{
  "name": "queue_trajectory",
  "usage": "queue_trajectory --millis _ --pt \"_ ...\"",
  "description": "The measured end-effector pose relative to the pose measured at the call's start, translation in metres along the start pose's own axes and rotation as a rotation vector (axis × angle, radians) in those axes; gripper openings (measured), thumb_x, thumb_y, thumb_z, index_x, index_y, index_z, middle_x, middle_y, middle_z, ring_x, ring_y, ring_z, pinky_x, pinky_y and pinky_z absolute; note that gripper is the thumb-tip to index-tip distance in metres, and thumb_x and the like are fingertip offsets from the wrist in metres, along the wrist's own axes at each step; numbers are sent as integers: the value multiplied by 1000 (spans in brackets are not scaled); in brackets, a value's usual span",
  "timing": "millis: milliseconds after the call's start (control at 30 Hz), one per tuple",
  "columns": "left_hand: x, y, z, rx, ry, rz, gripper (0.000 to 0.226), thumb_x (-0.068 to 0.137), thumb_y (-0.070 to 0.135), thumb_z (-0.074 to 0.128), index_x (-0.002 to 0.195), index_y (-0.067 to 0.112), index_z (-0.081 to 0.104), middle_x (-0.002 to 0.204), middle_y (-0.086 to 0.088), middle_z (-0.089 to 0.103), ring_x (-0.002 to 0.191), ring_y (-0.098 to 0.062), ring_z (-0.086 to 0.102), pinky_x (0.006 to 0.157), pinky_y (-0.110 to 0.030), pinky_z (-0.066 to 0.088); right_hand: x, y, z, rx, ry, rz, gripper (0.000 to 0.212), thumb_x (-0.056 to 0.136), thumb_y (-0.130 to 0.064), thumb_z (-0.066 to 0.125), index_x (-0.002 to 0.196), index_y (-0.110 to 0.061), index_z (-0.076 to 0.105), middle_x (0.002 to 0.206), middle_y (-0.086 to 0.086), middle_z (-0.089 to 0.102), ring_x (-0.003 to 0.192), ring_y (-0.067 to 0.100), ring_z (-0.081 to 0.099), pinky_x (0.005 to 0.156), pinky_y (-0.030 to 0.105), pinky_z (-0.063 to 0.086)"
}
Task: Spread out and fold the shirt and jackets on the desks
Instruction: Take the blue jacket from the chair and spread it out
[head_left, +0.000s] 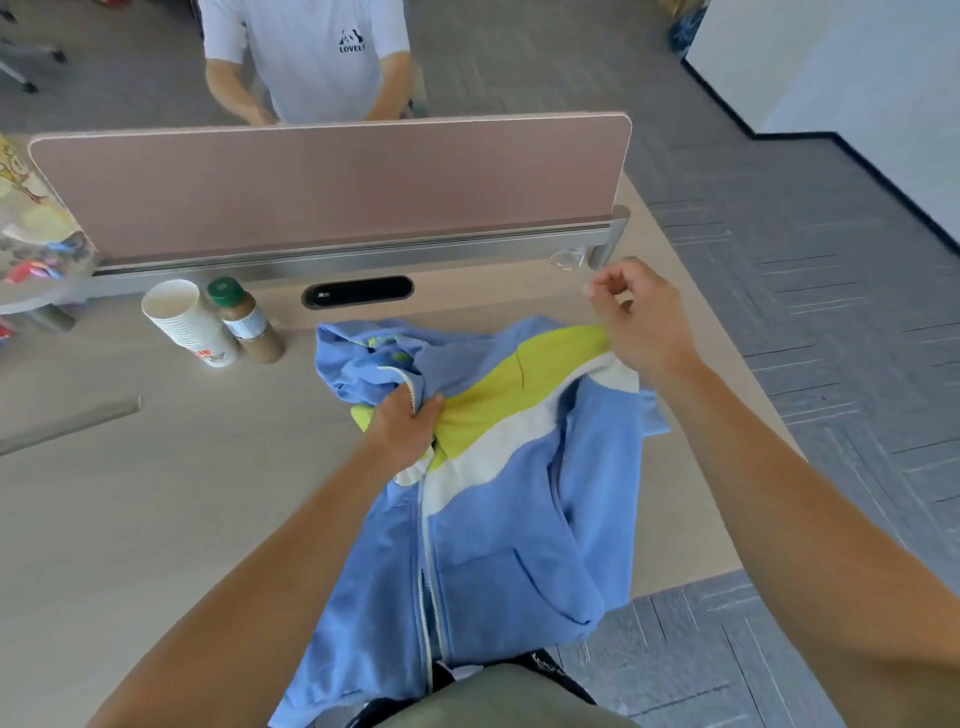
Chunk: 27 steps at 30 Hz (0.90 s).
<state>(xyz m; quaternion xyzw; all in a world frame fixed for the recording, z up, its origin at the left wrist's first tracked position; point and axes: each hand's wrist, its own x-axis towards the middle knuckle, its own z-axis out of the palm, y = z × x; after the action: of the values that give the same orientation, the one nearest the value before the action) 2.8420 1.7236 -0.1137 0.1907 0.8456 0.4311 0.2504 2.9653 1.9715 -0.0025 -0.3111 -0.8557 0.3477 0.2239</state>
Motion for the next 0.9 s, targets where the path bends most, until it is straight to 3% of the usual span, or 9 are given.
queue_trajectory --millis 133,200,267,367,433,467,567,700,900 --pt "2 -1 16 -21 41 -114 33 102 35 50 89 5 54 80 -9 59 80 -27 56 69 -33 42 -44 76 31 -172 -372 325 76 83 -50 74 141 -14 41 123 5 59 106 24 60 86 34 48" --pt "2 0 20 34 57 -137 32 103 35 48 106 4 57 99 -16 64 97 -34 59 77 -33 41 -85 126 53 -290 -577 503 82 79 -52 76 139 -11 37 122 8 60 103 27 64 86 42 54" --pt "1 2 25 123 28 -130 40 103 36 47 127 4 53 119 -16 63 114 -35 57 87 -33 41 -117 161 69 -433 -658 661 84 81 -51 72 143 -9 33 129 13 54 114 32 59 95 45 51" --pt "1 -1 36 230 -57 -107 42 103 36 47 133 6 49 125 -15 61 118 -35 56 91 -34 42 -141 184 74 -506 -575 742 63 90 -35 61 143 -14 35 137 11 47 126 34 49 97 42 43" --pt "3 -5 44 240 -78 -139 44 103 38 48 135 8 48 128 -16 61 118 -36 56 96 -38 45 -142 191 67 -423 -569 680 23 90 -16 54 113 -14 53 109 6 59 106 32 57 80 36 46" --pt "5 -7 48 232 -75 -155 44 102 38 48 135 9 48 128 -16 61 117 -36 57 97 -40 45 -140 196 60 -383 -576 662 7 88 -9 51 93 -14 53 91 3 58 93 31 58 70 33 46" --pt "12 -8 57 229 -49 -183 46 102 35 49 139 7 46 134 -18 57 123 -38 53 102 -42 43 -122 212 30 -371 -601 657 20 86 -6 49 70 -16 43 70 0 49 77 27 53 57 29 36" --pt "21 -6 66 262 -22 -238 46 102 33 50 137 2 47 134 -21 55 123 -39 52 99 -40 41 -59 234 -26 -470 -430 602 15 89 -7 53 90 -8 67 97 19 68 98 37 65 72 31 44" --pt "32 -1 84 325 -5 -267 43 102 32 50 126 -3 54 126 -24 58 118 -40 54 96 -39 41 47 232 -85 -531 -43 413 34 91 -3 48 117 -18 65 125 14 60 114 37 57 96 42 44"
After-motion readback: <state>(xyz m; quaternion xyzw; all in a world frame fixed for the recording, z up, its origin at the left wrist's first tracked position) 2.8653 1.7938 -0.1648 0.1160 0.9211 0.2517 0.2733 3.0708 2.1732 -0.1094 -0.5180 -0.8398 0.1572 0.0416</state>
